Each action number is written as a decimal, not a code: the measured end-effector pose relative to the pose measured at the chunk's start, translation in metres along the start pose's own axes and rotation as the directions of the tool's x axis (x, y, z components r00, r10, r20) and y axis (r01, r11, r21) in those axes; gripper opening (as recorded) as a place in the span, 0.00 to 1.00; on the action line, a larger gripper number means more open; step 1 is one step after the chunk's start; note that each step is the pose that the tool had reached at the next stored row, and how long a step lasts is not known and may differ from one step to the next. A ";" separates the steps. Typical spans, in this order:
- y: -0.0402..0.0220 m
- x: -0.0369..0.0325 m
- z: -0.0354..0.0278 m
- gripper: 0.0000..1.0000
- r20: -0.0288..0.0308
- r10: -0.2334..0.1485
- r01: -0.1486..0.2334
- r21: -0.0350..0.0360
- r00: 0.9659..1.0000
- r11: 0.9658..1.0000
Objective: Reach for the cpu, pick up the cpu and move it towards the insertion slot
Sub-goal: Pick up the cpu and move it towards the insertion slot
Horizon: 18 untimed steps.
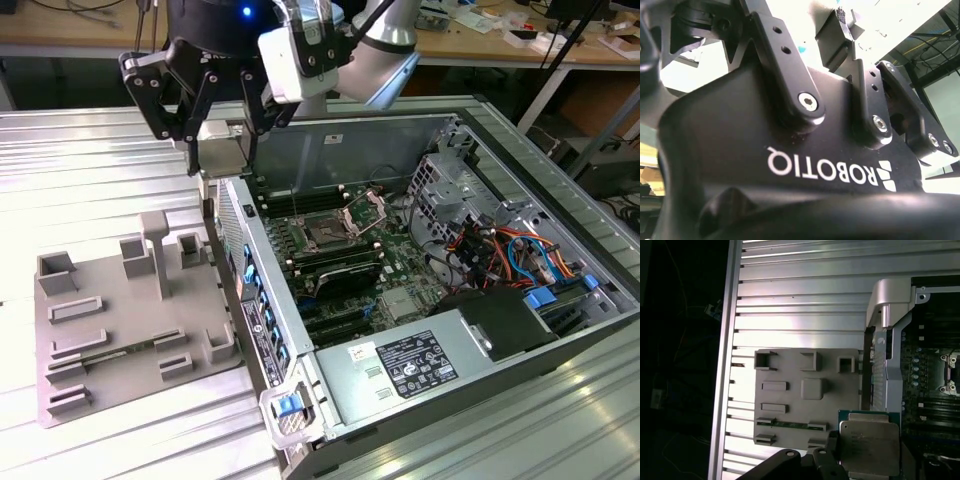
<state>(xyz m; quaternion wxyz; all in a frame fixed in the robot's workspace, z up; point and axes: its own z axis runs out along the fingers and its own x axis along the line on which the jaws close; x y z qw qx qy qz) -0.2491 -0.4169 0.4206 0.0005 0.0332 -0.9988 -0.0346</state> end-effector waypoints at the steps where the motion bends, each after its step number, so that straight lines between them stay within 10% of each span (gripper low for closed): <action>1: 0.0000 -0.0005 0.0001 0.55 0.000 0.000 0.000 0.000 1.000 1.000; 18: -0.0010 -0.0116 0.0013 0.55 0.000 0.000 0.000 0.000 1.000 1.000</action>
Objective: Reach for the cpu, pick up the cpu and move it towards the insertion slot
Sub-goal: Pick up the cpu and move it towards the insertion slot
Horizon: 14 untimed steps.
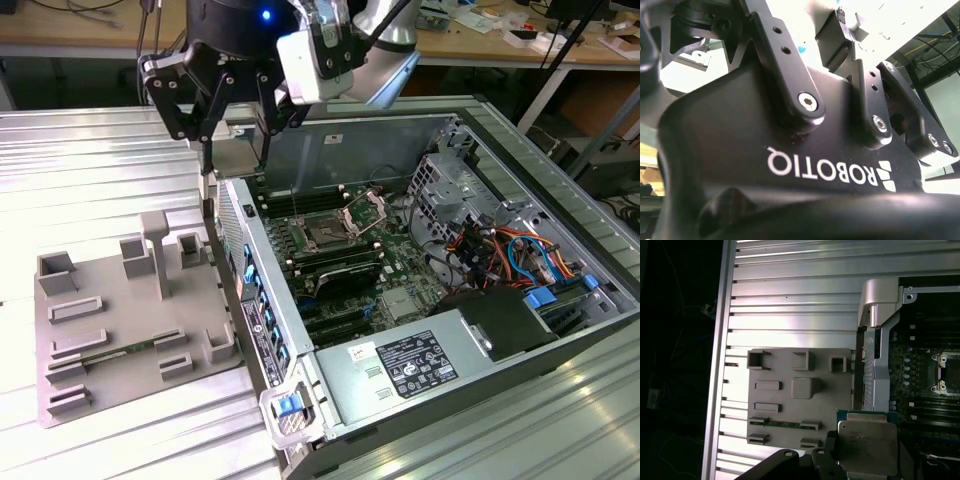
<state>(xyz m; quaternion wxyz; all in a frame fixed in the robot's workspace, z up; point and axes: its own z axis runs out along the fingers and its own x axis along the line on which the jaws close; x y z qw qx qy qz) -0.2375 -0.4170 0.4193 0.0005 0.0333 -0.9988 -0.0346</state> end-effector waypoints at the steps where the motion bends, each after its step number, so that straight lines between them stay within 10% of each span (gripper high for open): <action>1: -0.0001 -0.0007 0.0000 0.55 0.000 0.000 0.000 0.000 1.000 1.000; 14: -0.0008 -0.0111 0.0010 0.55 0.000 0.000 0.000 0.000 1.000 1.000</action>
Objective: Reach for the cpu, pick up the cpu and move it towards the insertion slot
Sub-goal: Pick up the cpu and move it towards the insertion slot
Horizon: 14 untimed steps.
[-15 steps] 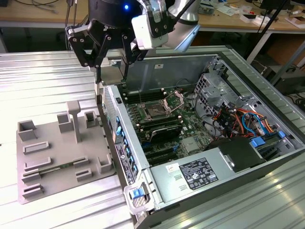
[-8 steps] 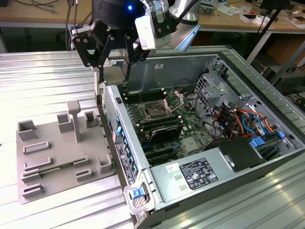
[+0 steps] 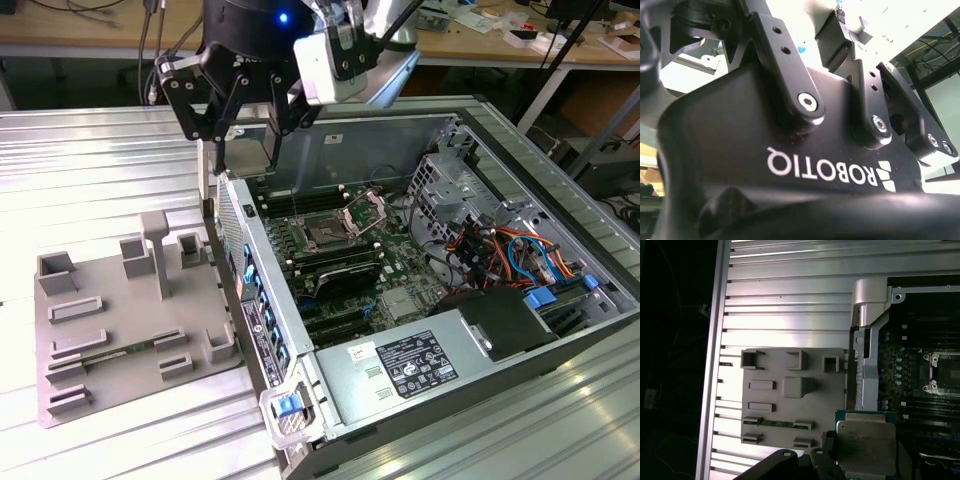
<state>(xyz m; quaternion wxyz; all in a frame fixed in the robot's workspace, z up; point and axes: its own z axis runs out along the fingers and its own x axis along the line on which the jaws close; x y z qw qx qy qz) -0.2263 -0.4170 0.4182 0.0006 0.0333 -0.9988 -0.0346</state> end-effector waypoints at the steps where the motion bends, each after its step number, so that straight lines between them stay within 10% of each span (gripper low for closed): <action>1: -0.0001 -0.0005 0.0001 0.55 0.000 0.000 0.000 0.000 1.000 1.000; 14: -0.0008 -0.0109 0.0009 0.55 0.000 0.000 0.000 0.000 1.000 1.000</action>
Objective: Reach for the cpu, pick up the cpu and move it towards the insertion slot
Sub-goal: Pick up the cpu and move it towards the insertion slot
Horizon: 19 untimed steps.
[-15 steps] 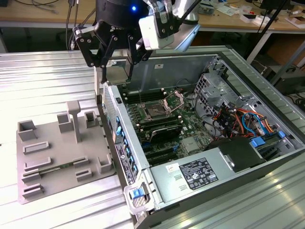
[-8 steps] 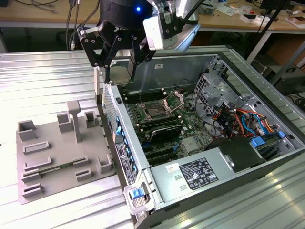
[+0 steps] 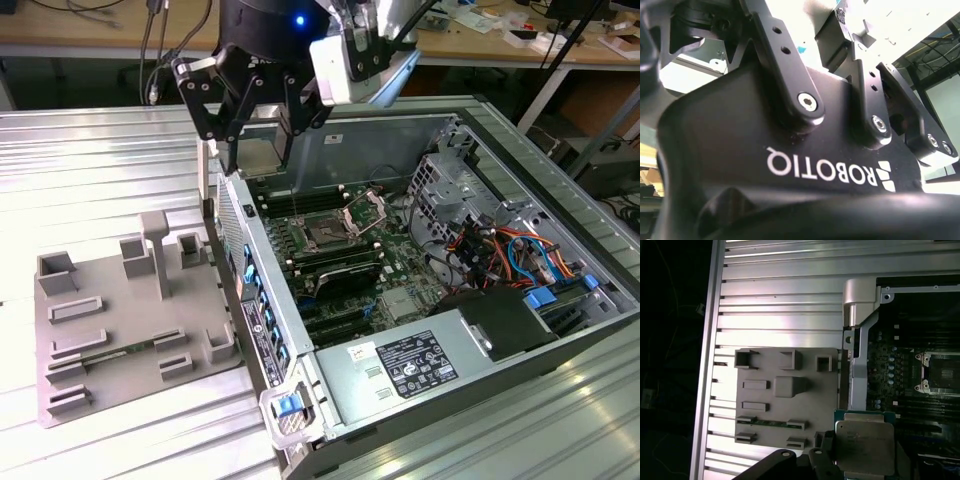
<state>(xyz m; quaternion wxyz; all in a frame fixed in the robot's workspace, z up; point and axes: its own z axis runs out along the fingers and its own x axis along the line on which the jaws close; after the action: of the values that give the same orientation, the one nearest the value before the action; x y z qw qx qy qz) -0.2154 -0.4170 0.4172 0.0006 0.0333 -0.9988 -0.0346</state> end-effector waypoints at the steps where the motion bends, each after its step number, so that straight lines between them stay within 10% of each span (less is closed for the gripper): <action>1: 0.0000 -0.0006 0.0000 0.55 0.000 0.000 0.000 0.000 1.000 1.000; 19: -0.0010 -0.0137 0.0007 0.55 0.000 0.000 0.000 0.000 1.000 1.000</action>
<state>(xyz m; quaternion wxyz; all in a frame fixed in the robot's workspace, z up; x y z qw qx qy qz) -0.2017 -0.4170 0.4165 0.0006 0.0333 -0.9988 -0.0346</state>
